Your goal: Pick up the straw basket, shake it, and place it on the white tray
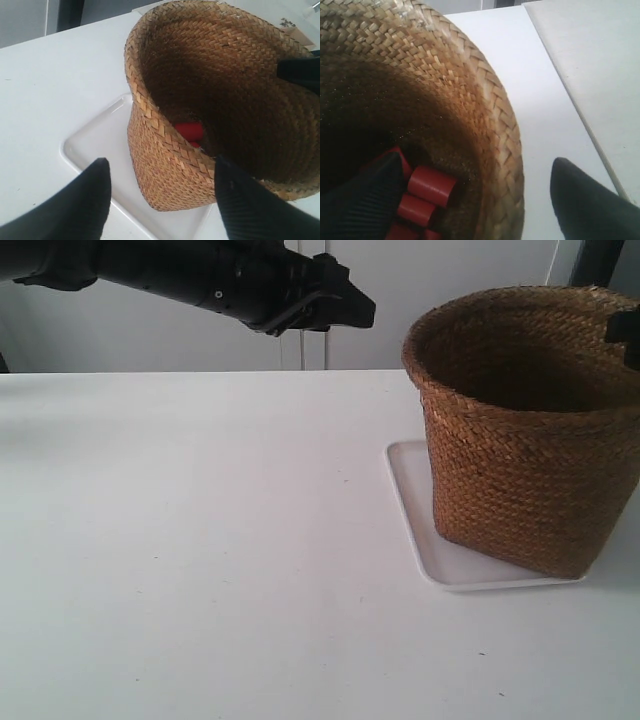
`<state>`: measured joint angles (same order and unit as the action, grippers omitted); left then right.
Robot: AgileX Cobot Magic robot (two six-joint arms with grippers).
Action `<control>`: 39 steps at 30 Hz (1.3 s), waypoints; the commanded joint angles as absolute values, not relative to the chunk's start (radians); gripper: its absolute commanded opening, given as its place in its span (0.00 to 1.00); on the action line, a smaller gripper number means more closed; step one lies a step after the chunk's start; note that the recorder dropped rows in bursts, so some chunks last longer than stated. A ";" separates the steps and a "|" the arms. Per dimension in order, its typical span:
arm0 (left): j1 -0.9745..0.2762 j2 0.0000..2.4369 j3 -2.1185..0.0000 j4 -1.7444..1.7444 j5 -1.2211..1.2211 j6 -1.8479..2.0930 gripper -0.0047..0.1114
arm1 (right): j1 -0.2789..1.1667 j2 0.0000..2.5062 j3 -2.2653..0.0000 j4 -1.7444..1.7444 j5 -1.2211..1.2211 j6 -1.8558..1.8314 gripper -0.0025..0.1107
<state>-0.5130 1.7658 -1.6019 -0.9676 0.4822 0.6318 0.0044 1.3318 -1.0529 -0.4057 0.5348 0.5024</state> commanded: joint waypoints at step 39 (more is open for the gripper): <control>-0.514 0.318 -0.606 -0.918 0.144 0.627 0.60 | 0.000 0.000 -0.666 -0.064 0.813 0.516 0.08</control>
